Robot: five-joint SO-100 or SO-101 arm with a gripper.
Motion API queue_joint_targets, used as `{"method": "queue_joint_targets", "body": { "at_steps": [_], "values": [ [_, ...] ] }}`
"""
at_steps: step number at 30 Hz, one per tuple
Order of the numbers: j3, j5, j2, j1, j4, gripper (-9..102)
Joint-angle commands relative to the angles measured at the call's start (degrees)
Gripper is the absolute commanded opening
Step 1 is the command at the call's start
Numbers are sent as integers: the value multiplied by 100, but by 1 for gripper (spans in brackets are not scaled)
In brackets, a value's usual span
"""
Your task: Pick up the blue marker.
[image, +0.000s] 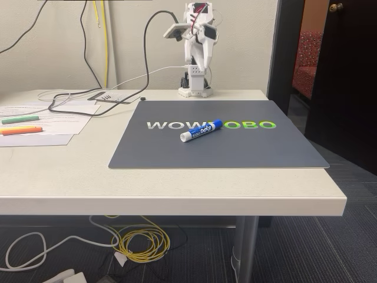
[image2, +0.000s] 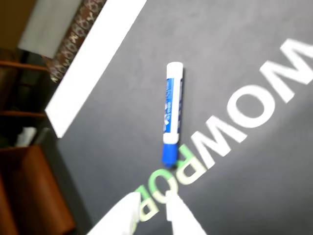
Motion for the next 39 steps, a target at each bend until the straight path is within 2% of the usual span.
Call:
{"method": "queue_joint_targets", "body": {
  "at_steps": [1, 11, 19, 25, 32, 39],
  "values": [
    [-554, -633, -510, 53, -123, 7],
    [-738, -1670, -1811, 299, -1125, 7],
    [-1406, -1740, -2936, 387, -1160, 11],
    [-1758, -1406, -3507, 466, -1011, 18],
    [-2856, -782, -4245, 378, -62, 21],
    [-3489, -782, -4808, 246, 176, 22]
  ]
}}
